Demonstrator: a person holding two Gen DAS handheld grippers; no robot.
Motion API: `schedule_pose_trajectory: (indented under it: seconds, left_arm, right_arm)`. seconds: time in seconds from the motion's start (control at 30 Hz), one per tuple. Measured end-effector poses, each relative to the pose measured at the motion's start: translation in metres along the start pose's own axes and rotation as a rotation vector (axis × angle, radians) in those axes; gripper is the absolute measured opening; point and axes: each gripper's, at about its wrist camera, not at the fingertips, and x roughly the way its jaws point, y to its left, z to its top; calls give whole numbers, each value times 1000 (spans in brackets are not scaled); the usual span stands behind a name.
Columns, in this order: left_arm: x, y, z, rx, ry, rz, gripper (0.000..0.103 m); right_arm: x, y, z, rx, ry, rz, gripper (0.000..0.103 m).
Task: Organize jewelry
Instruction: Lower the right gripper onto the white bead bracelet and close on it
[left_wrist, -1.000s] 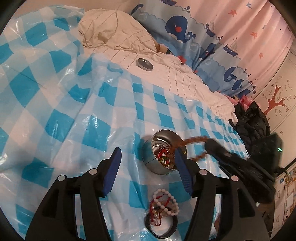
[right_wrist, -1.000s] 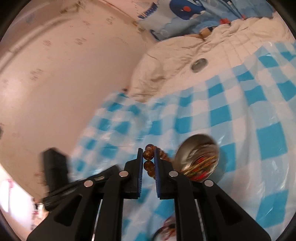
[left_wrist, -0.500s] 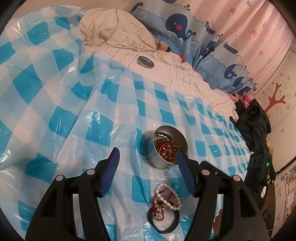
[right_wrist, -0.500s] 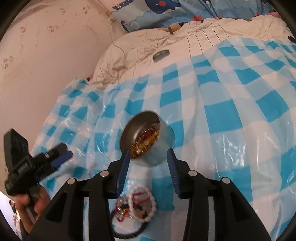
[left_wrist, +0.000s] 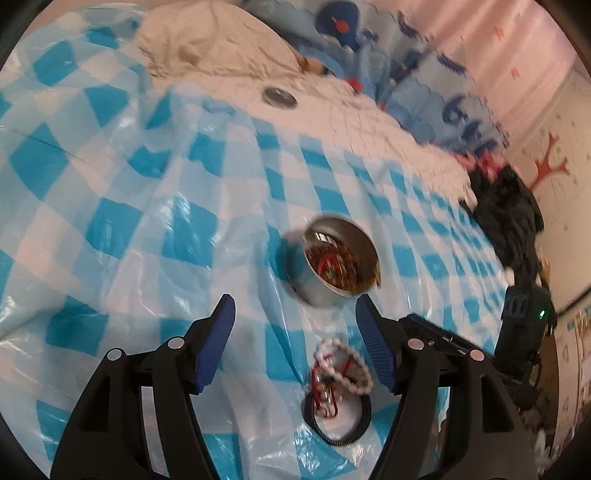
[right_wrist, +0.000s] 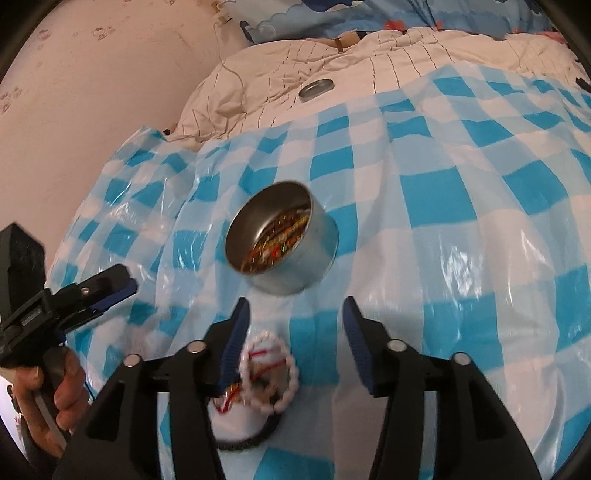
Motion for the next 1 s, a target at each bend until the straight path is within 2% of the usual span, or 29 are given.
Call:
schedule_pose_trajectory:
  seconds: [0.13, 0.27, 0.33, 0.47, 0.53, 0.57, 0.6, 0.67, 0.9, 1.0]
  left_arm:
    - [12, -10, -14, 63, 48, 18, 64]
    - [12, -2, -23, 54, 66, 29, 64]
    - [9, 7, -23, 35, 64, 31, 64]
    - [5, 12, -22, 17, 61, 18, 64]
    - [4, 9, -24, 30, 60, 16, 64]
    - [3, 7, -24, 36, 61, 15, 64]
    - [3, 6, -25, 40, 62, 15, 64]
    - [2, 6, -27, 44, 64, 20, 65]
    - [2, 11, -26, 32, 67, 22, 65]
    - [5, 7, -28, 49, 77, 26, 65]
  right_arm:
    - [14, 9, -10, -37, 122, 39, 57]
    - [32, 30, -27, -140, 218, 39, 59]
    - [37, 37, -37, -178, 222, 13, 64]
    - [39, 43, -43, -230, 199, -30, 65]
    - [40, 44, -44, -237, 193, -45, 58]
    - [40, 42, -43, -232, 196, -54, 38]
    - [39, 39, -42, -217, 198, -41, 29]
    - [35, 32, -41, -177, 188, -13, 23]
    - [7, 9, -29, -26, 93, 71, 21]
    - [10, -5, -24, 67, 104, 101, 23]
